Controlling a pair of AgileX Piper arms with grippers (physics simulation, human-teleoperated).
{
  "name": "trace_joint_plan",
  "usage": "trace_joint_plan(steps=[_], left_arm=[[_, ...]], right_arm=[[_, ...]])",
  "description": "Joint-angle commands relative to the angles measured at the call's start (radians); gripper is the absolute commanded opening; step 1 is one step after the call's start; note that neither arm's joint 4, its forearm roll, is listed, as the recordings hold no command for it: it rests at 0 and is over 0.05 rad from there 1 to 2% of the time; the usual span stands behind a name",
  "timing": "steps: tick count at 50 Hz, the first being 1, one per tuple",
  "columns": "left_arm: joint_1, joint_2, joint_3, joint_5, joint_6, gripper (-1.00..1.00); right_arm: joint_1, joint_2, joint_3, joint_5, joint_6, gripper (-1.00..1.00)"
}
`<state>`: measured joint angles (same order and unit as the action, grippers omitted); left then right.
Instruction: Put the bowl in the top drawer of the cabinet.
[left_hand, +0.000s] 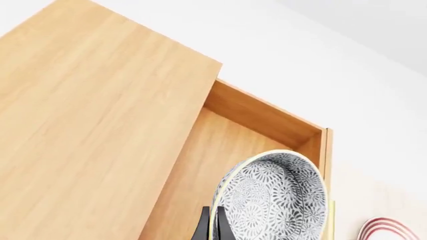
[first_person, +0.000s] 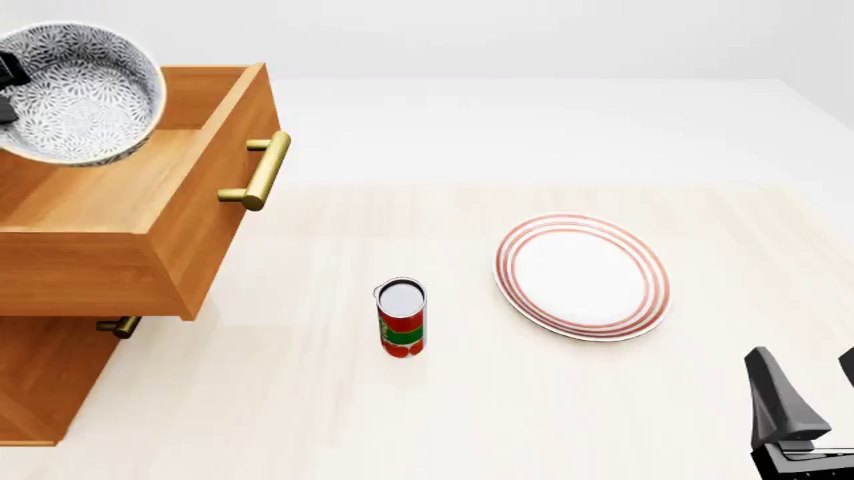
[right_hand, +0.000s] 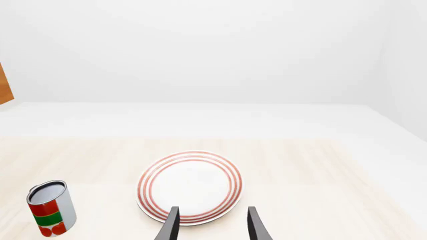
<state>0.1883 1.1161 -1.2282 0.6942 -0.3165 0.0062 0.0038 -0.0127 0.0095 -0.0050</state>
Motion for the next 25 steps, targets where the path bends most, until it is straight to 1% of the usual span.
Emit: trace_joint_plan(steps=[1, 25], left_arm=[[0.001, 0.013, -0.004, -0.011, 0.012, -1.00], [0.013, 0.050, -0.002, -0.033, 0.031, -1.00]], right_arm=[[0.000, 0.000, 0.000, 0.000, 0.000, 1.00], [0.000, 0.000, 0.000, 0.000, 0.000, 1.00]])
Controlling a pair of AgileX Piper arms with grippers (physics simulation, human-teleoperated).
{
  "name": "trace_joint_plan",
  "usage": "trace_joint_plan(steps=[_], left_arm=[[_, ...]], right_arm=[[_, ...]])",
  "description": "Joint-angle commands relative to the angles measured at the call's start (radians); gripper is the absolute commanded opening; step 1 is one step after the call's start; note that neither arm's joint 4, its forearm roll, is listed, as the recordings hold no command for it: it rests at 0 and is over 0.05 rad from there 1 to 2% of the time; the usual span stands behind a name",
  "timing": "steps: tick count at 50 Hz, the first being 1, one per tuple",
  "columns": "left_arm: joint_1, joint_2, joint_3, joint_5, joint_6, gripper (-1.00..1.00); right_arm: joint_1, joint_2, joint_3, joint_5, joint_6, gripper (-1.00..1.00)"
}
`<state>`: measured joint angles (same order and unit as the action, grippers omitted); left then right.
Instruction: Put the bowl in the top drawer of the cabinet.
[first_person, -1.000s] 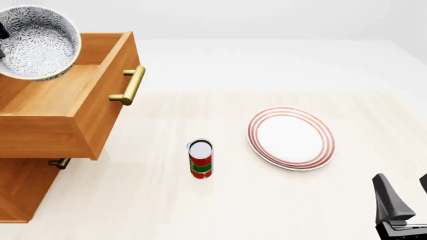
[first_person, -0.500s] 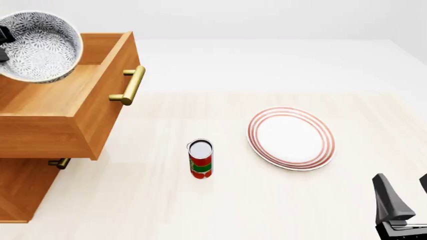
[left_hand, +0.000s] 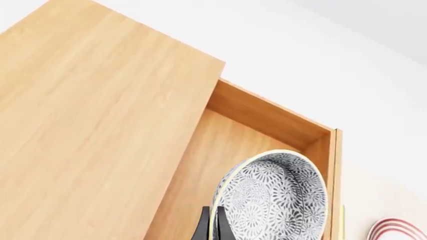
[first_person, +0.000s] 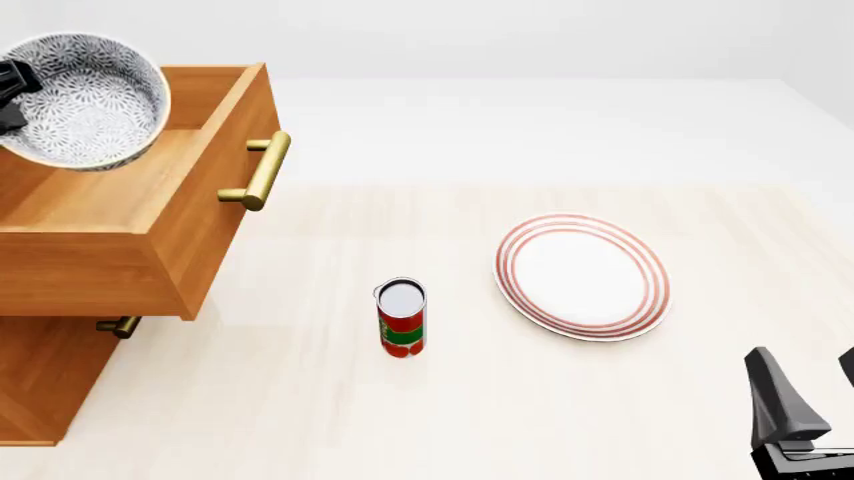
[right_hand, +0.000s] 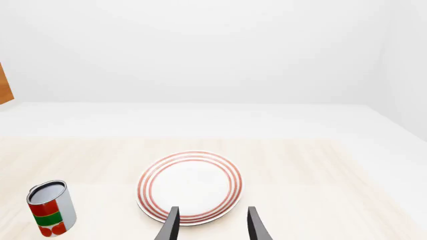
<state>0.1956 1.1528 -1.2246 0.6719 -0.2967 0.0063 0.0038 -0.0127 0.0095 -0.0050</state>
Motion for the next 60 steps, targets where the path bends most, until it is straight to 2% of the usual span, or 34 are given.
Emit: trace_joint_plan(steps=[1, 60], left_arm=[[0.006, 0.014, -0.007, -0.011, 0.012, -1.00], [0.002, 0.100, -0.004, -0.062, 0.050, -1.00]], right_arm=[[0.000, 0.000, 0.000, 0.000, 0.000, 1.00], [0.000, 0.000, 0.000, 0.000, 0.000, 1.00]])
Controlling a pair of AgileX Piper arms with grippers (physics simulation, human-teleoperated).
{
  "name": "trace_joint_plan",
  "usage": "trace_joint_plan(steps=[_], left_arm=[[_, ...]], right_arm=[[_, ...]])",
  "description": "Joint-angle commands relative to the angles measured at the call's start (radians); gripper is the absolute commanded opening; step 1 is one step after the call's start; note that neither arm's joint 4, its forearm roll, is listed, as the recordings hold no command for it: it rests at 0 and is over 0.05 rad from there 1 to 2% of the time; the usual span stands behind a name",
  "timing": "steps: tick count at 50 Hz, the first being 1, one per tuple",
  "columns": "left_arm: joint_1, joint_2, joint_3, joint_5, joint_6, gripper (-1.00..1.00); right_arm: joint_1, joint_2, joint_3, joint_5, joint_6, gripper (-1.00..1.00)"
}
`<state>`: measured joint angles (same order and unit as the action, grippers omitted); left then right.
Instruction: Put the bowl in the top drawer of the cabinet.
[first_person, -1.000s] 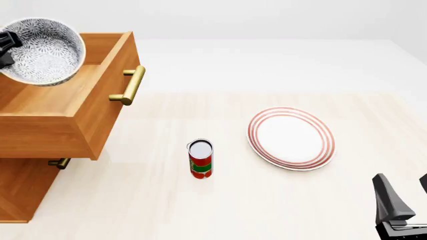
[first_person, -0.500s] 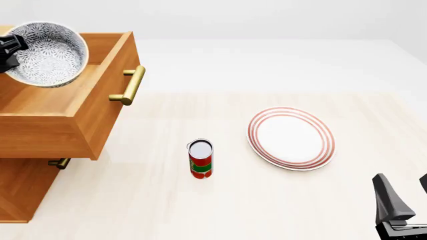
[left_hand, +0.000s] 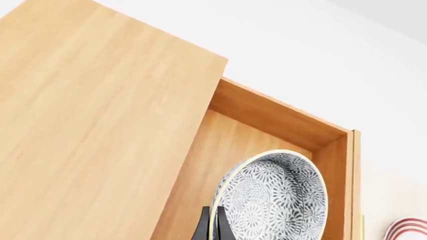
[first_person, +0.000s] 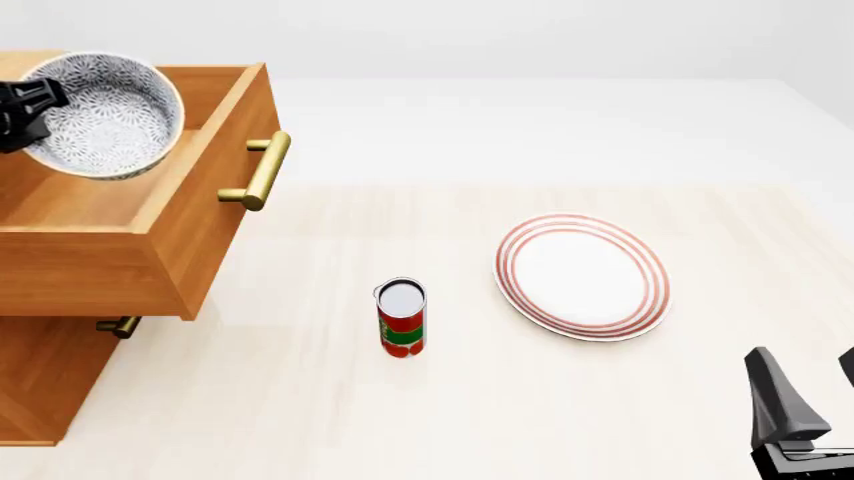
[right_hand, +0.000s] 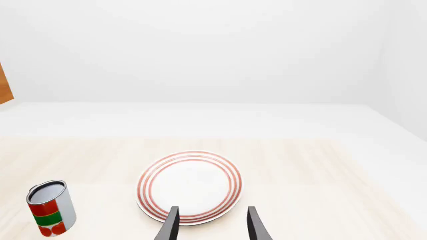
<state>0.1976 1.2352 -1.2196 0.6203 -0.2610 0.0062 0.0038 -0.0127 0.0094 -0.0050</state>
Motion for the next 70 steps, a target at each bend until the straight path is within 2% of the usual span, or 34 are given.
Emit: trace_joint_plan(steps=[1, 70], left_arm=[[0.000, 0.020, -0.012, -0.010, 0.016, -1.00], [-0.002, 0.096, -0.028, -0.038, 0.054, -1.00]], right_arm=[[0.000, 0.000, 0.000, 0.000, 0.000, 1.00], [0.000, 0.000, 0.000, 0.000, 0.000, 1.00]])
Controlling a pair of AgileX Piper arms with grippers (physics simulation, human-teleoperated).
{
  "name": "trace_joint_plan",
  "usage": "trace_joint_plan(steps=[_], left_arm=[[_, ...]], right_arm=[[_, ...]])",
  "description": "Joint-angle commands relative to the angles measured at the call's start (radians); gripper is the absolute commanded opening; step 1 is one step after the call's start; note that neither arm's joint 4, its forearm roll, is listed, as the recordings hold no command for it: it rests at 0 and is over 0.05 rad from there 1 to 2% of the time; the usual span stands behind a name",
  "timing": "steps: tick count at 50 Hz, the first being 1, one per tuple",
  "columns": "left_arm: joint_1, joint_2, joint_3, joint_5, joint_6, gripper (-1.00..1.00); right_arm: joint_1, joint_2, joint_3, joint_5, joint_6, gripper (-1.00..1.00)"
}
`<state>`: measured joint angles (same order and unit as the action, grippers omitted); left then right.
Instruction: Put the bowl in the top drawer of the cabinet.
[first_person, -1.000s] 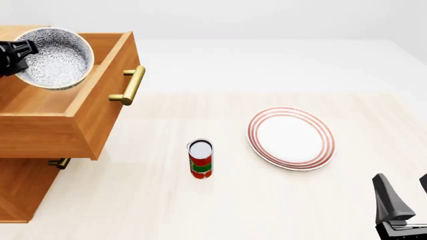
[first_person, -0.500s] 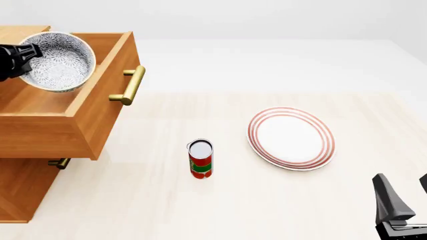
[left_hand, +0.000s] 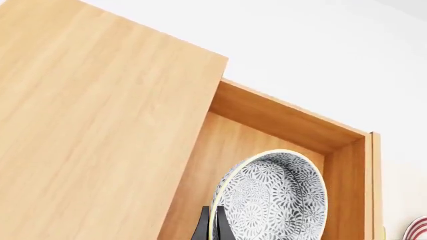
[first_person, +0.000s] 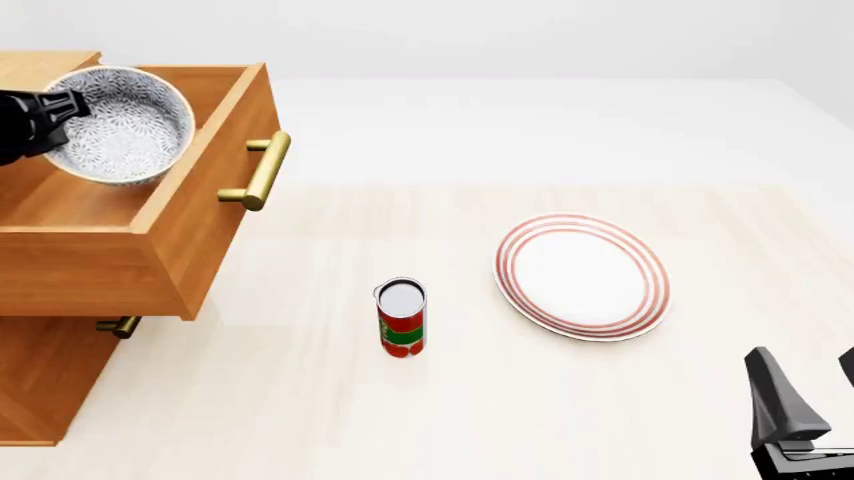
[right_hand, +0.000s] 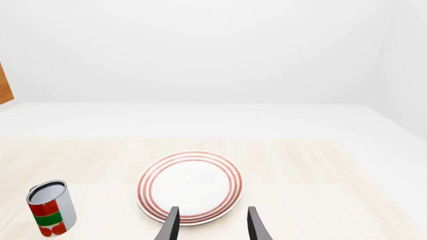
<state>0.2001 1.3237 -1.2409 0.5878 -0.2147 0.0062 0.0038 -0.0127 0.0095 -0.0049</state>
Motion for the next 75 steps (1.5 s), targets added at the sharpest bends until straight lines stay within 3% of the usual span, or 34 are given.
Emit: trace_joint_plan(steps=[1, 44, 45, 75], left_arm=[[-0.006, 0.009, -0.008, -0.005, 0.008, -1.00], [0.000, 0.017, 0.007, -0.023, 0.054, -1.00], [0.001, 0.011, 0.005, -0.027, 0.068, 1.00], [0.002, -0.033, -0.021, 0.003, 0.082, 1.00]], right_arm=[[0.000, 0.000, 0.000, 0.000, 0.000, 1.00], [0.000, 0.000, 0.000, 0.000, 0.000, 1.00], [0.000, 0.000, 0.000, 0.000, 0.000, 1.00], [0.000, 0.000, 0.000, 0.000, -0.002, 1.00]])
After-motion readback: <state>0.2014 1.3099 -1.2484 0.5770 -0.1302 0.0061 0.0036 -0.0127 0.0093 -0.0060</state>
